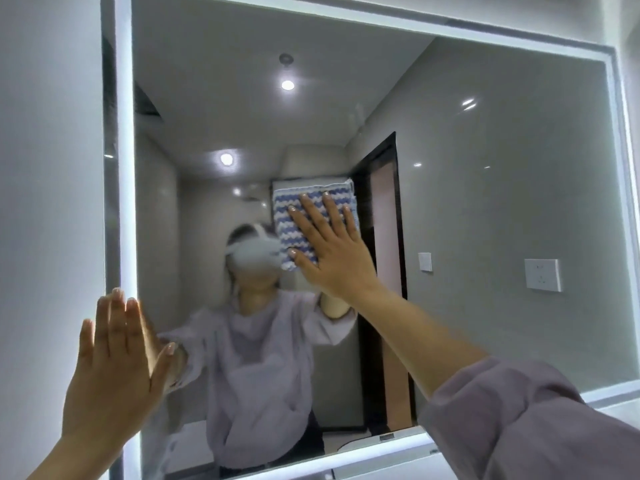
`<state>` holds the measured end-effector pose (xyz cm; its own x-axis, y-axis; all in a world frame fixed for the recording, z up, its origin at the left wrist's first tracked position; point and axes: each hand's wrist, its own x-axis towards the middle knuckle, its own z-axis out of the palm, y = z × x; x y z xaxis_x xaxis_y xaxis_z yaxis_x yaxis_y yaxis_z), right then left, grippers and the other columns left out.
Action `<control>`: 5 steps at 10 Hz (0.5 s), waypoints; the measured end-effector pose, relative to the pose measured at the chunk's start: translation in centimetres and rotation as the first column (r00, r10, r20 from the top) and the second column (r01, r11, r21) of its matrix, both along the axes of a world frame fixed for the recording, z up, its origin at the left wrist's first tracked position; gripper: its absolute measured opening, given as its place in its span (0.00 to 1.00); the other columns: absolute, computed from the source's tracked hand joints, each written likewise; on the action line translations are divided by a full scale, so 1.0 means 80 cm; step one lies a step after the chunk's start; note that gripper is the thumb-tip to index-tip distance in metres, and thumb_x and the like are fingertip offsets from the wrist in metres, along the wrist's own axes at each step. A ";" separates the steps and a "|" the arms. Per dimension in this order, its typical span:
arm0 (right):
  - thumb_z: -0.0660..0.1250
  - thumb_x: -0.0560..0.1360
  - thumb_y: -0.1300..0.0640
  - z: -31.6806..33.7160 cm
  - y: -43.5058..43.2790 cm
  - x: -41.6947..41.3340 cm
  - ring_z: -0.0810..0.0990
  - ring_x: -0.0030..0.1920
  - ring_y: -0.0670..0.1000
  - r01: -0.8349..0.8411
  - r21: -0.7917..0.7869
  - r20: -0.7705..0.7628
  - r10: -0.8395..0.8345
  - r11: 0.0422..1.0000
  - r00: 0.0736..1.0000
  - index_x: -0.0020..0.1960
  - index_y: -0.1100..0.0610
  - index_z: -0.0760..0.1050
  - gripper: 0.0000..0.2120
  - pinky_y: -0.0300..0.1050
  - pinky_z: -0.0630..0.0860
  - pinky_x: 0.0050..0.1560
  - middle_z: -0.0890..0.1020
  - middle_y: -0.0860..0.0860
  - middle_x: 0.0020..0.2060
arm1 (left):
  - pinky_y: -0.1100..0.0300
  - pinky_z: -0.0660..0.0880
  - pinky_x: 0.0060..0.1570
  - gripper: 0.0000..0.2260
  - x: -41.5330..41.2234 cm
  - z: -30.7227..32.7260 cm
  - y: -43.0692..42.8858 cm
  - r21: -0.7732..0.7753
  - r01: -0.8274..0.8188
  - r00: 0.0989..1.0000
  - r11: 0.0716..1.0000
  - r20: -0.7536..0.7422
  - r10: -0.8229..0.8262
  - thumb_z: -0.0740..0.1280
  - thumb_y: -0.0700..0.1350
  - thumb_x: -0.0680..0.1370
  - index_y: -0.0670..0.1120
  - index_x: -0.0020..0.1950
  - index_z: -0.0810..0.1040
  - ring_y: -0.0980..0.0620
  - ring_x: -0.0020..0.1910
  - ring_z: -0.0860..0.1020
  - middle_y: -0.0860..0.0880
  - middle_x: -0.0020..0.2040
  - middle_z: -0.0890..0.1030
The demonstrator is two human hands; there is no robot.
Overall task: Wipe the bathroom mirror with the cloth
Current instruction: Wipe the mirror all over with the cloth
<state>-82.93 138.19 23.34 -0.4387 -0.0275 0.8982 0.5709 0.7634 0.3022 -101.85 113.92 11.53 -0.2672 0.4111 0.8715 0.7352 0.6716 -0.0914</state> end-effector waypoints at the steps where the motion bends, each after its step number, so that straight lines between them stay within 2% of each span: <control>1: 0.49 0.80 0.38 0.010 0.038 0.036 0.40 0.78 0.54 0.012 -0.033 -0.036 -0.013 0.999 0.999 0.79 0.49 0.45 0.32 0.52 0.35 0.76 0.47 0.49 0.79 | 0.32 0.58 0.68 0.39 0.014 0.005 -0.002 0.001 -0.014 0.999 1.000 0.041 0.014 0.42 0.61 0.81 0.25 0.71 0.60 0.25 0.71 0.61 0.25 0.72 0.59; 2: 0.46 0.80 0.37 0.017 0.078 0.075 0.40 0.78 0.54 0.027 -0.071 -0.070 -0.032 0.997 0.997 0.79 0.49 0.44 0.32 0.53 0.37 0.76 0.46 0.49 0.79 | 0.33 0.54 0.70 0.43 0.036 0.009 0.003 0.017 -0.027 0.994 1.000 0.105 0.025 0.36 0.65 0.79 0.27 0.72 0.60 0.27 0.72 0.59 0.27 0.73 0.59; 3: 0.46 0.80 0.37 0.019 0.111 0.109 0.39 0.78 0.53 0.022 -0.107 -0.087 -0.032 0.994 0.996 0.78 0.48 0.42 0.32 0.53 0.37 0.76 0.45 0.48 0.78 | 0.33 0.56 0.70 0.43 0.070 0.018 0.014 0.060 -0.047 0.994 0.997 0.105 0.041 0.36 0.65 0.79 0.28 0.72 0.60 0.27 0.72 0.61 0.28 0.73 0.61; 4: 0.44 0.79 0.36 0.021 0.120 0.120 0.39 0.78 0.53 0.005 -0.090 -0.062 -0.011 0.996 0.998 0.78 0.48 0.41 0.32 0.53 0.37 0.76 0.44 0.49 0.78 | 0.34 0.61 0.68 0.43 0.101 0.020 0.041 0.019 -0.149 0.986 0.989 0.078 0.148 0.38 0.65 0.79 0.28 0.71 0.62 0.28 0.69 0.66 0.28 0.71 0.65; 5: 0.44 0.79 0.36 0.021 0.121 0.119 0.37 0.77 0.53 -0.030 -0.080 -0.059 0.026 0.996 0.998 0.78 0.48 0.38 0.32 0.51 0.32 0.75 0.41 0.48 0.78 | 0.35 0.63 0.67 0.41 0.132 0.025 0.072 0.015 -0.115 0.989 0.993 0.097 0.113 0.39 0.64 0.80 0.29 0.72 0.60 0.29 0.69 0.66 0.29 0.72 0.64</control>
